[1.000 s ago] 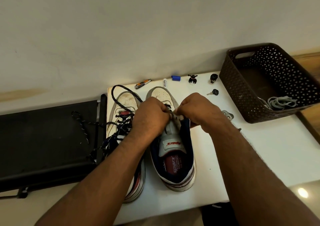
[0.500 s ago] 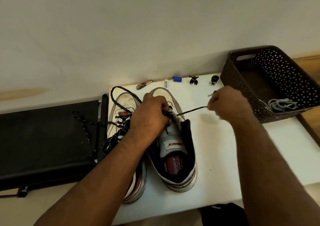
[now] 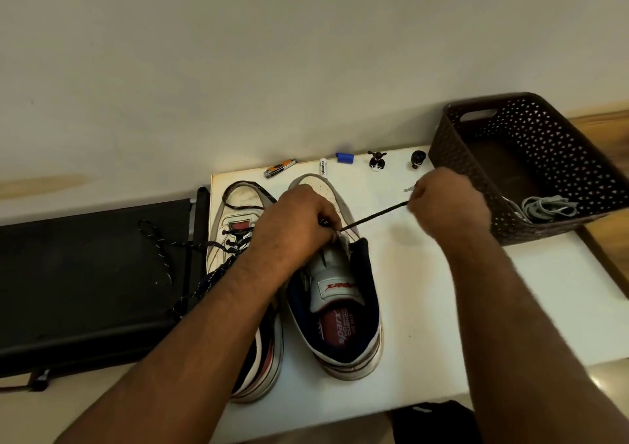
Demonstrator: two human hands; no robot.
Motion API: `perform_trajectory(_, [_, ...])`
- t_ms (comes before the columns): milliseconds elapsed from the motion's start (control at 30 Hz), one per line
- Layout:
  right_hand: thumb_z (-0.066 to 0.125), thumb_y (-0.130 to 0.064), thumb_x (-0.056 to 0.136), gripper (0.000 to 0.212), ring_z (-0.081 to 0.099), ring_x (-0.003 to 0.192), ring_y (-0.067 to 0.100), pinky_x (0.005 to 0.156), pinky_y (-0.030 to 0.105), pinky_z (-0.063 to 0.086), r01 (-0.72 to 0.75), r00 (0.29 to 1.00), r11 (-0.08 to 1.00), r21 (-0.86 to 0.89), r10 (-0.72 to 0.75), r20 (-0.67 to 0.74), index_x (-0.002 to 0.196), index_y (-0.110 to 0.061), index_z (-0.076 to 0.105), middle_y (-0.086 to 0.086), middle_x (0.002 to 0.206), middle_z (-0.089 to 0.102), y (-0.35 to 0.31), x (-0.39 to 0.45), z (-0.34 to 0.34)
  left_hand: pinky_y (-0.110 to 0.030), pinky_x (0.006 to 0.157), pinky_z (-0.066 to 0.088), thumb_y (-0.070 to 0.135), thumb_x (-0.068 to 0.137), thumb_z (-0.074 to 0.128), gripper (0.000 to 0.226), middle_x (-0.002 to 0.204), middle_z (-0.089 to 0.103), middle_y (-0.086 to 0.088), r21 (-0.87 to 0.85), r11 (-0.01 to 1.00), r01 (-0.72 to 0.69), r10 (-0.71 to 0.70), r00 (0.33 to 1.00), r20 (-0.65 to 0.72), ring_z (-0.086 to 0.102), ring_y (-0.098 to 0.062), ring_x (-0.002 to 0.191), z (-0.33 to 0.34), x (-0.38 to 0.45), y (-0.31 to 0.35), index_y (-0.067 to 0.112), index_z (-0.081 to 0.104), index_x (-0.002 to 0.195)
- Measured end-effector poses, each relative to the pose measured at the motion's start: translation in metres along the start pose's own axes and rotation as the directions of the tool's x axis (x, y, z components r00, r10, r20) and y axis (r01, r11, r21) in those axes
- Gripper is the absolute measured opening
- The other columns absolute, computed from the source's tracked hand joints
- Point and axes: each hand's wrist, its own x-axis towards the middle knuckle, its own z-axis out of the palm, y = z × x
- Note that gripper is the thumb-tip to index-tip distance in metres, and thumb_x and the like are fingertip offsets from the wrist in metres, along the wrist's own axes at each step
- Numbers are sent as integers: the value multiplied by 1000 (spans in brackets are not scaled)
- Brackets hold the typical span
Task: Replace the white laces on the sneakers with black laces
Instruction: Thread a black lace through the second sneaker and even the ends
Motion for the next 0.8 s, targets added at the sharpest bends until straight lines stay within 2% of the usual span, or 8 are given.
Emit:
perform_trajectory(67, [56,-11,89,21,60,88,29,74,33,46,-28,996,998,-56,23,-89,106,-19,66,8,105,63,10,-3,-7,-34,85,50,22,75,76,19,104,63,5,-2,1000,-1,1,1000,10,59,-14,98,-1,1,1,34,77,89])
perform_trajectory(167, [65,-10,85,39,58,107,22,87,33,46,217,968,967,131,-231,99,120,-26,62,-1,124,58,-10,-19,4,-36,88,50,21,74,77,20,104,62,2,1,1000,-5,5,1000,22,59,-17,100,-1,2,1,35,77,89])
perform_trajectory(300, [69,-18,85,7,62,88,20,77,30,49,283,881,939,195,-335,333,92,-18,71,4,101,69,-41,-24,30,-40,86,50,28,75,76,19,104,58,4,57,998,8,-9,1000,16,56,-19,101,-2,1,-1,41,75,89])
perform_trajectory(400, [66,-19,86,5,64,85,23,76,33,51,133,972,982,132,-156,178,81,-20,66,5,93,69,-19,-6,19,-41,91,47,36,74,79,20,99,57,11,50,999,16,-18,999,50,55,-16,103,-6,1,-2,44,74,91])
perform_trajectory(533, [62,-17,87,22,65,87,31,80,39,54,-62,987,998,30,66,-144,107,-22,67,9,105,66,21,2,-8,-43,95,39,39,72,80,18,104,57,13,57,997,48,-51,997,63,51,-16,109,-9,1,-1,44,73,88])
perform_trajectory(633, [72,-11,81,50,63,96,20,84,37,53,180,969,949,259,-217,120,126,-28,59,0,126,57,-7,-15,2,-42,94,34,41,70,81,29,123,52,10,107,991,77,-80,997,22,43,-22,120,-9,1,3,42,70,97])
perform_trajectory(733, [70,-11,83,23,63,81,18,72,31,52,342,855,904,257,-413,313,105,-19,72,2,105,68,-41,-28,24,-45,101,29,39,71,80,55,143,38,6,176,979,104,-110,994,19,30,-26,132,-10,-1,3,45,57,121])
perform_trajectory(800, [69,-13,85,10,63,77,21,70,31,50,309,892,928,206,-358,276,93,-12,74,8,91,70,-40,-21,23,-48,105,26,38,73,79,71,151,30,4,211,969,126,-148,985,87,24,-27,137,-14,-4,-1,45,44,135])
